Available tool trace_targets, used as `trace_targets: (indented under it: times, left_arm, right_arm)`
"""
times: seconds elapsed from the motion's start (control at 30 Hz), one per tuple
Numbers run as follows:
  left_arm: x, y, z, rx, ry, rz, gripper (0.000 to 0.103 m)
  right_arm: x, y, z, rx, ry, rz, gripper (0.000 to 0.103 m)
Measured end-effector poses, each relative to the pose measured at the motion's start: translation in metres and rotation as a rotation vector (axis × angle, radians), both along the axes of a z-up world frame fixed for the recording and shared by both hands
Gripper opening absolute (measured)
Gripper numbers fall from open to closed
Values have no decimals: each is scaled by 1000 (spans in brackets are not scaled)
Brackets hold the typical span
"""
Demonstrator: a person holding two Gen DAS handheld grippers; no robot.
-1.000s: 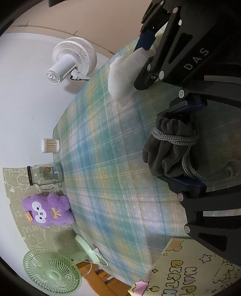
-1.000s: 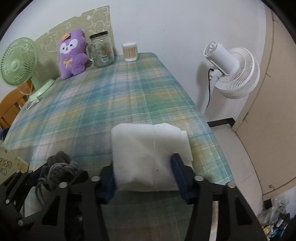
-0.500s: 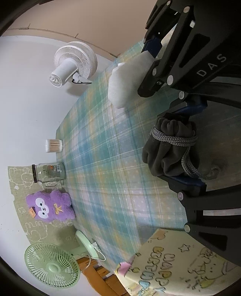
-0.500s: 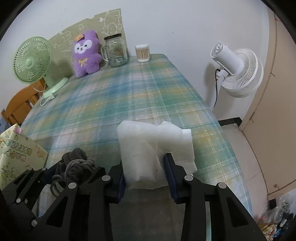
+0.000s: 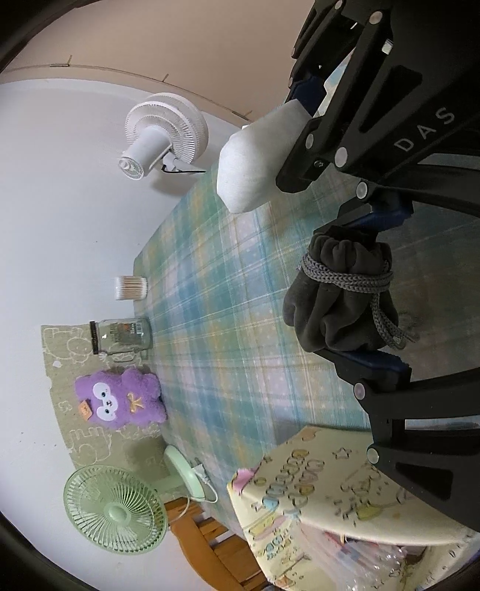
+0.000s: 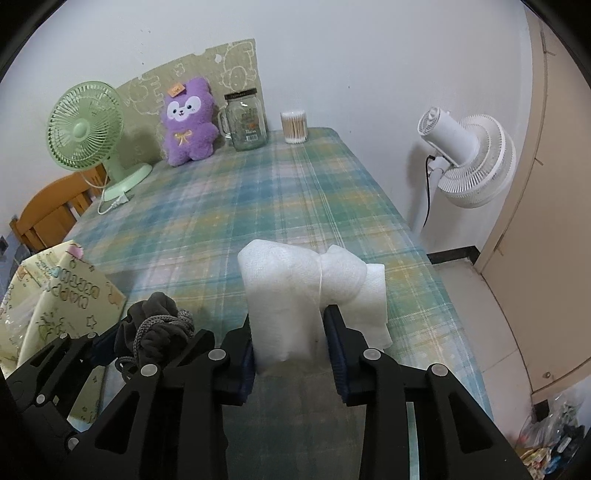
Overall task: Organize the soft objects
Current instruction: 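Lift the grey pouch with the left gripper while the right gripper carries the towel toward the box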
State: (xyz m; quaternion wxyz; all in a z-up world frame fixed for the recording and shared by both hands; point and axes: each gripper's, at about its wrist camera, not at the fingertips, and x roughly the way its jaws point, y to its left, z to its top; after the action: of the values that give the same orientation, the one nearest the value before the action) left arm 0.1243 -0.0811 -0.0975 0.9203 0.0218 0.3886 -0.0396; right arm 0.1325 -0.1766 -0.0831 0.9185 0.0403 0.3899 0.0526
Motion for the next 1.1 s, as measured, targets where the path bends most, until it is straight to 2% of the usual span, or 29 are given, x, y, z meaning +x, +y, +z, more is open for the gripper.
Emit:
trace_targets:
  times: [0.37, 0.9, 1.1]
  left_arm:
    - [-26, 7, 24, -17, -51, 10, 54]
    - [-54, 12, 78, 7, -154, 23, 54]
    - [-62, 14, 91, 8, -177, 27, 54]
  right_arm:
    - [-29, 6, 28, 0, -60, 10, 37]
    - [-61, 10, 81, 22, -154, 30, 37]
    - [-70, 12, 97, 8, -183, 42, 37]
